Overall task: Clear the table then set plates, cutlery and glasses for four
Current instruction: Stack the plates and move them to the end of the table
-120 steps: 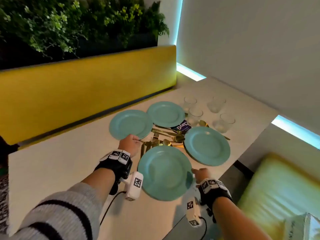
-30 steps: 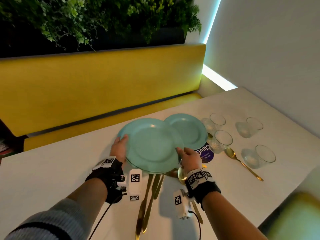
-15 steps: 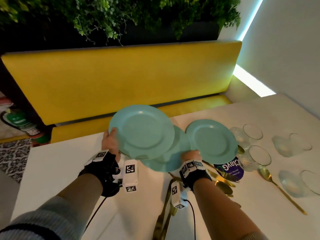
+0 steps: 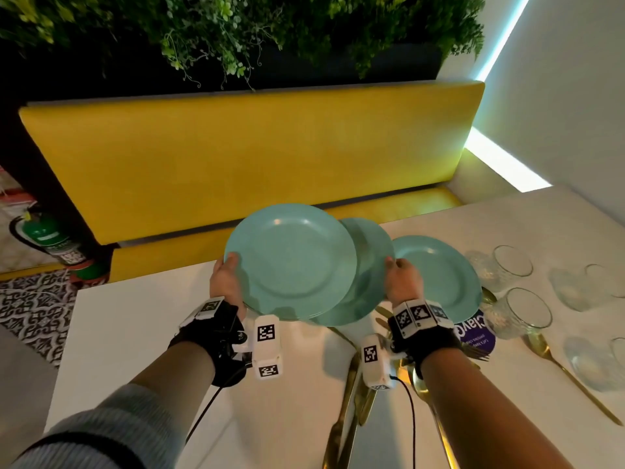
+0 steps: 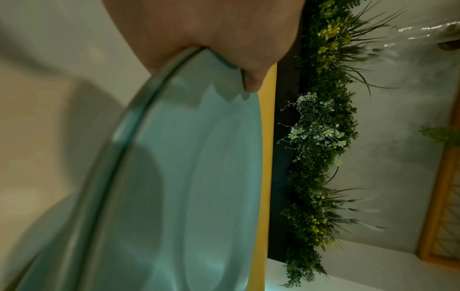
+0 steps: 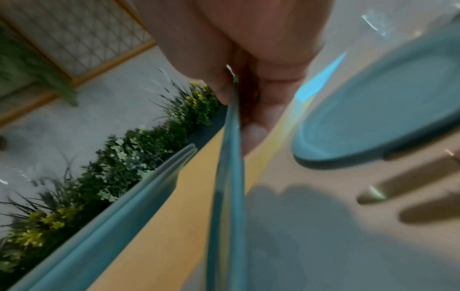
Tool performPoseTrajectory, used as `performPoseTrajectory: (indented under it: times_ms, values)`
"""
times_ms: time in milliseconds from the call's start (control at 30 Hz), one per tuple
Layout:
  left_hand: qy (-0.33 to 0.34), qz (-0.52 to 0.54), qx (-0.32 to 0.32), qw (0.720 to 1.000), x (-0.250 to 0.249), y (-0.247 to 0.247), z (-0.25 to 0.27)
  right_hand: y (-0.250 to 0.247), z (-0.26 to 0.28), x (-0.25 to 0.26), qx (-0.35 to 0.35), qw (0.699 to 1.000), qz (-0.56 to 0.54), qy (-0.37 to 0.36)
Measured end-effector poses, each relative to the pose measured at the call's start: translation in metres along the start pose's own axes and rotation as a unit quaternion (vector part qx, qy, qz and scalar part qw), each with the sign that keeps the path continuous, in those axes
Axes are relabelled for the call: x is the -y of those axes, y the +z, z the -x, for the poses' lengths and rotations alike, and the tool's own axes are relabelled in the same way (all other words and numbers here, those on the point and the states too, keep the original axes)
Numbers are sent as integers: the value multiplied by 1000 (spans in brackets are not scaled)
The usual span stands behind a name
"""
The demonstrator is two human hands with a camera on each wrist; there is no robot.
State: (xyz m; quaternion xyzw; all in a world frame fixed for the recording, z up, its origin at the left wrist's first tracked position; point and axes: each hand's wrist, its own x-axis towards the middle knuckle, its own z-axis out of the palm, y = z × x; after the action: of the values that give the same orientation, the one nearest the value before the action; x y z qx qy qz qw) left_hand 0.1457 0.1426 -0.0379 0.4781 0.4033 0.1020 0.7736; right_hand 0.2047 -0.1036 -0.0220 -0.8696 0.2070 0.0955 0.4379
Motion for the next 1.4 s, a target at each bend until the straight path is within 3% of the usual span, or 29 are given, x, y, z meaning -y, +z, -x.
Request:
performPoseTrajectory:
  times_ms: [167, 367, 567, 733, 900, 967, 1133, 1200, 1233, 1400]
  values:
    - [-2, 1, 20, 1000, -6, 5, 10, -11, 4, 8, -30, 996, -74, -51]
    - [29, -33, 37, 998, -6, 12, 27, 3, 18, 5, -27, 988, -152, -23]
    - [75, -229, 16, 970, 0, 12, 28, 9, 30, -13, -16, 980, -196, 35]
    - [22, -147, 82, 986, 13, 22, 31, 3, 35, -21, -3, 958, -274, 83]
    - [9, -117, 90, 989, 26, 30, 27, -12, 23, -27, 65, 922, -343, 167]
    - [2, -103, 87, 991, 28, 32, 23, -25, 8, -37, 64, 938, -300, 164]
    - [17, -111, 64, 992, 31, 35, 9, -70, -29, -80, -24, 968, -167, 186]
    - [20, -118, 58, 991, 32, 36, 4, -75, -33, -94, -29, 985, -37, 166]
    - [21, -122, 60, 991, 33, 36, 2, -75, -32, -97, -32, 986, 30, 162]
    - [23, -127, 69, 989, 37, 38, 0, -74, -34, -103, -3, 981, 136, 142]
